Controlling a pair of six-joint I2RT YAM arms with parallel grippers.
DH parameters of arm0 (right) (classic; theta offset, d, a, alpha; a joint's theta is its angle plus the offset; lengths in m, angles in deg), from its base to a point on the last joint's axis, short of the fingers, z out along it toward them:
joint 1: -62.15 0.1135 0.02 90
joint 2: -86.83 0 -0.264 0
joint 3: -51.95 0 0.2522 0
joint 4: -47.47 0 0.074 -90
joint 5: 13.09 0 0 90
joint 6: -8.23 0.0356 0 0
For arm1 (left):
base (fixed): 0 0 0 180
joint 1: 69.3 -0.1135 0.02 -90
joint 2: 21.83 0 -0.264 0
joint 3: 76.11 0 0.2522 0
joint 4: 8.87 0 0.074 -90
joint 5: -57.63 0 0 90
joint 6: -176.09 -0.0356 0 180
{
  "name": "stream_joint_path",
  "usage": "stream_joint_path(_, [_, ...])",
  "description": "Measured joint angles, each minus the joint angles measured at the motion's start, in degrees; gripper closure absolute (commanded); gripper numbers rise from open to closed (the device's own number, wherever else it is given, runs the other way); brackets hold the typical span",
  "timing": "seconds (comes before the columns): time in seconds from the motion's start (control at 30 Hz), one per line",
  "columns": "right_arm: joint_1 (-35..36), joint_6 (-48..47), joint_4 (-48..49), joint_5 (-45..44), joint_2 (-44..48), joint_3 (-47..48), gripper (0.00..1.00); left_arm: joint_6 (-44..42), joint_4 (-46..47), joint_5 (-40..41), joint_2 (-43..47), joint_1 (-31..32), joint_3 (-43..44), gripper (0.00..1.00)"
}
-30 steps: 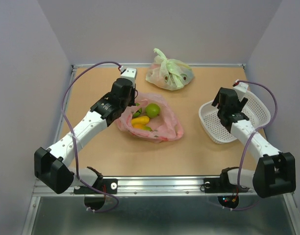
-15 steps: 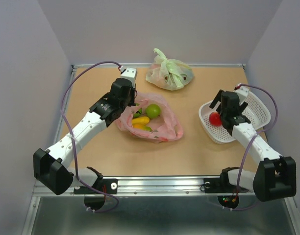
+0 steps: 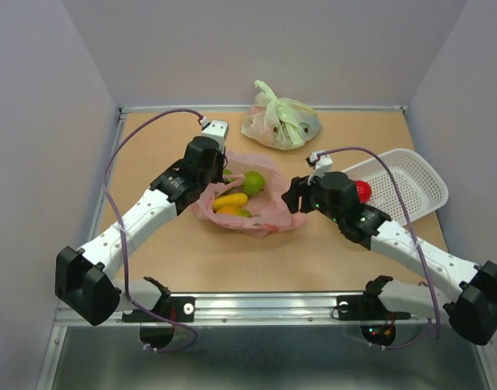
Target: Untie the knot of the plastic bag and take out the fruit
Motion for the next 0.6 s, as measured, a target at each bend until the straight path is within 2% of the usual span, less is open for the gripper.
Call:
stream_joint_path(0.1, [5.1,-1.0,2.4,0.2,-3.6,0.2,0.41,0.1,0.3,-0.6,1.0,0.0,-2.6,1.0])
stream_joint_path(0.4, [17.7,-2.3,13.4,-0.3,-22.9,1.9,0.42,0.5,1.3,-1.4,5.9,0.0,-7.8,1.0])
stream_joint_path(0.6, [26.9,-2.0,14.8,-0.6,-32.0,1.8,0.43,0.7,2.1,-1.4,6.5,0.0,-8.0,1.0])
